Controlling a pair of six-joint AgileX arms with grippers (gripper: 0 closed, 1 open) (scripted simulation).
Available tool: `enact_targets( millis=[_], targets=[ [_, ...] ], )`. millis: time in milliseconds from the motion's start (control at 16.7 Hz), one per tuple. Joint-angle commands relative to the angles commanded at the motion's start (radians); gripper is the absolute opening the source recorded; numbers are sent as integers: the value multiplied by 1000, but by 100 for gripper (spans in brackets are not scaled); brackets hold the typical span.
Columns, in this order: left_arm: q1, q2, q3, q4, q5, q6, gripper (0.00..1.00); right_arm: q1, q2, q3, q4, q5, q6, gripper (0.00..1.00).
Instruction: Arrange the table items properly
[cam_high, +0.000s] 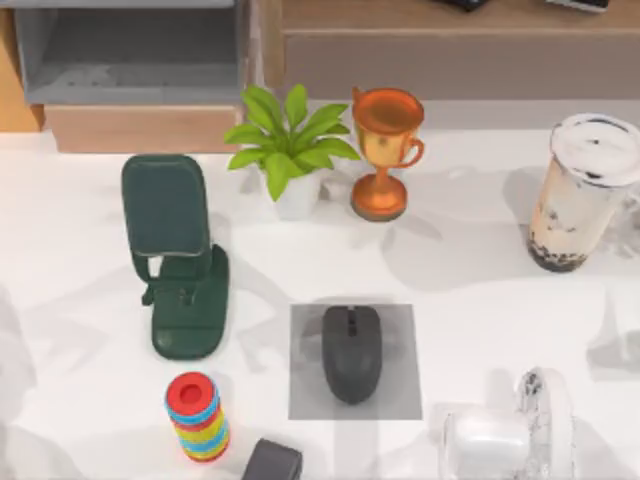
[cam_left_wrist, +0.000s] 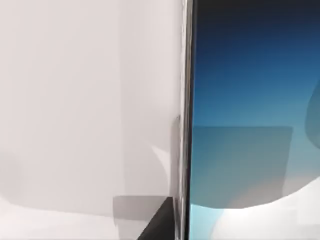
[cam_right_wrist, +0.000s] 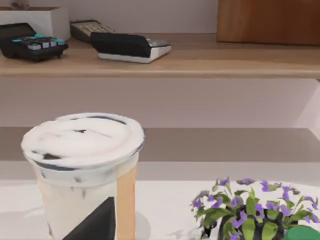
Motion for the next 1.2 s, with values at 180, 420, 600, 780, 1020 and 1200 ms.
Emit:
enact_targets(
  millis=[180, 420, 600, 780, 1020, 1200],
  targets=[
    [0, 0, 0, 0, 0, 0, 0, 0, 0, 0, 0, 0, 0, 100],
    [-2, -41, 21, -54, 14, -11, 0, 0, 0, 0, 0, 0, 0, 100],
    [-3, -61, 40, -96, 14, -11, 0, 0, 0, 0, 0, 0, 0, 100],
    [-3, -82, 60, -136, 14, -12, 0, 0, 0, 0, 0, 0, 0, 100],
    [-4, -99, 74, -165, 13, -13, 0, 0, 0, 0, 0, 0, 0, 100],
    [-10, -105, 73, -151, 2, -23, 0, 0, 0, 0, 0, 0, 0, 100]
  ],
)
